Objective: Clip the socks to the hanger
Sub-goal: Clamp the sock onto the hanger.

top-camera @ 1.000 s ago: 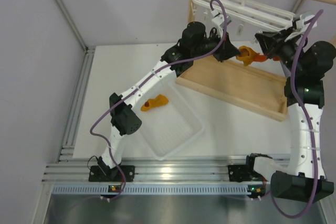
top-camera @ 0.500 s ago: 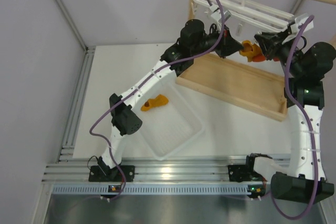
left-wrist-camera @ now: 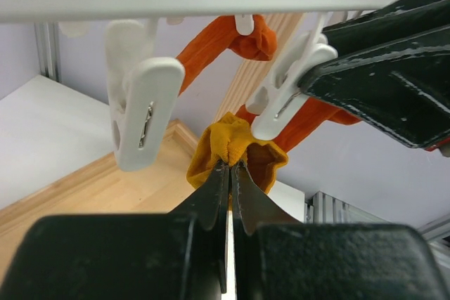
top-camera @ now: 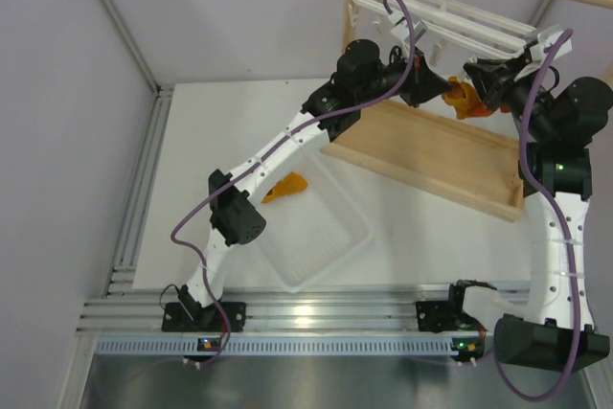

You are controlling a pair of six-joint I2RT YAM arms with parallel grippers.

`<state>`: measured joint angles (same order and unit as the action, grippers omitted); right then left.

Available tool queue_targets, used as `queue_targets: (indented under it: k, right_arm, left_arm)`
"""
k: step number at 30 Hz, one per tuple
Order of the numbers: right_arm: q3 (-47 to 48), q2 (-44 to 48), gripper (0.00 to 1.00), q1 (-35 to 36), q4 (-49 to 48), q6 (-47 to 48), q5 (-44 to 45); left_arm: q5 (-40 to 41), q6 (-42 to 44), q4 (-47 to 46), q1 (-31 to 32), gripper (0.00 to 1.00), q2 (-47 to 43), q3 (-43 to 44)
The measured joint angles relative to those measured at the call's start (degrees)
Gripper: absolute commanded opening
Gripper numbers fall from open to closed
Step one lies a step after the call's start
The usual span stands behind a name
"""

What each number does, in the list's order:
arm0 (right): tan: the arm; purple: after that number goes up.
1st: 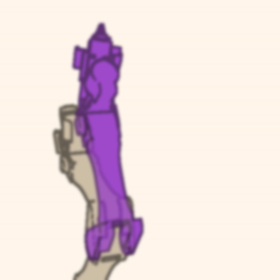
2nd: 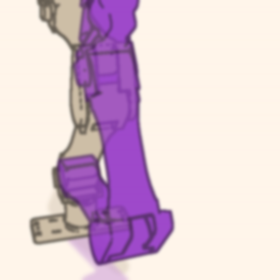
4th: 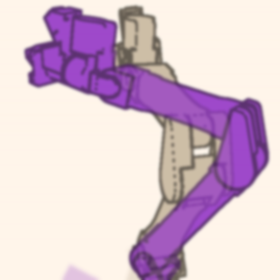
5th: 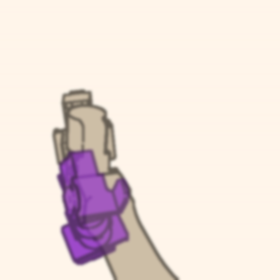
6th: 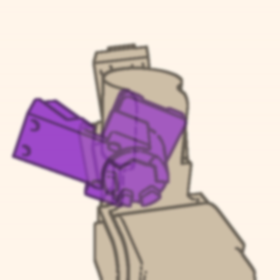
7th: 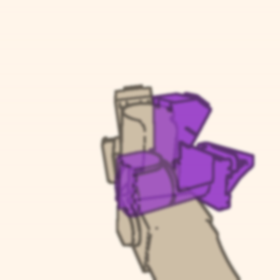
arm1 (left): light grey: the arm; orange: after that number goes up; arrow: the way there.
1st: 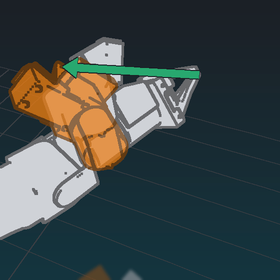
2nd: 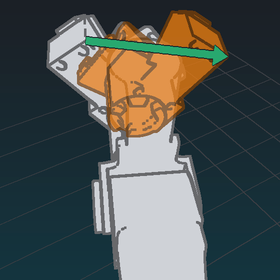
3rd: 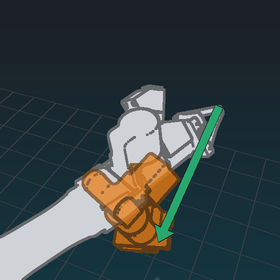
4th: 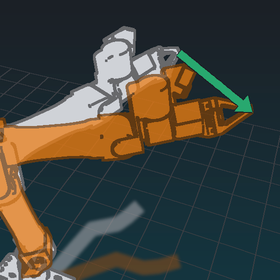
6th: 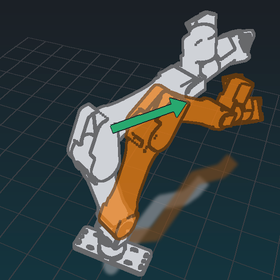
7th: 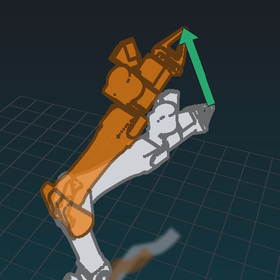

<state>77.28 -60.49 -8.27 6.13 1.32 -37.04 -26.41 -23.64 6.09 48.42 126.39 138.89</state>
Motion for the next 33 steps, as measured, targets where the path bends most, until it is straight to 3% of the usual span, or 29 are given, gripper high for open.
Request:
queue_targets:
  k: [20, 33]
  right_arm:
    - [0.00, 1.09, 0.00, 0.72, 2.95, 10.69, -3.02]
    - [-0.81, 1.95, 0.00, 1.05, 3.43, 14.19, -3.30]
  left_arm:
    - [-0.46, -4.20, -3.30, 0.00, 0.00, 1.03, 0.00]
    - [-4.92, -9.38, -6.95, -1.03, 0.00, 0.72, -2.43]
